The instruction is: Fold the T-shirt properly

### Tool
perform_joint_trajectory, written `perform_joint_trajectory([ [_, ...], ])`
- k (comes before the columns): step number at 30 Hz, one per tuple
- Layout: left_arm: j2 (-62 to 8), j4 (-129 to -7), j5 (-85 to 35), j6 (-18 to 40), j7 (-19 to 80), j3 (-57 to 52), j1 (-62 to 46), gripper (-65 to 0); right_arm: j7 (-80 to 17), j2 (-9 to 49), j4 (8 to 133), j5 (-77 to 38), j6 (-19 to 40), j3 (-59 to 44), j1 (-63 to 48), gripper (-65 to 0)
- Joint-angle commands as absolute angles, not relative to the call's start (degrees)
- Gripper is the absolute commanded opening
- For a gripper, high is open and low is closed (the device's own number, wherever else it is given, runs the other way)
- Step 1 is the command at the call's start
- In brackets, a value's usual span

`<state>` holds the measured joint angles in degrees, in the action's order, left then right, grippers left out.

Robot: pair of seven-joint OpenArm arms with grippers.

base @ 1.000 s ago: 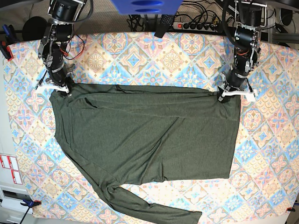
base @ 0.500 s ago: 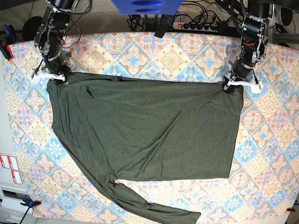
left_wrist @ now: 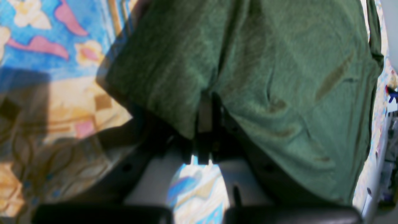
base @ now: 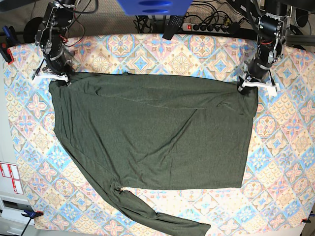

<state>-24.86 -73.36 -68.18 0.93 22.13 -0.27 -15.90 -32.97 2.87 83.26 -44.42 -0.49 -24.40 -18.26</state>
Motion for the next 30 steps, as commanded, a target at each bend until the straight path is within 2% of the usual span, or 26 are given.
perform_joint_trajectory([
  [1, -24.66, -73.63, -67.65, -0.13, 22.37, -0.48, -14.81, -65.0, -31.96, 3.65, 84.0, -44.7, -0.13, -24.57, -18.07, -63.1],
  [21, -23.6, -72.92, -67.65, -0.13, 22.37, 0.66, -2.59, -65.0, -31.87, 3.65, 83.91, -44.7, -0.13, -24.31, -17.54, -63.1],
  [30, -23.16, -62.2, -67.65, -0.13, 22.37, 5.49, 0.4, -65.0, -31.96, 3.65, 83.91, -44.7, -0.13, -24.31, -17.36, -63.1],
])
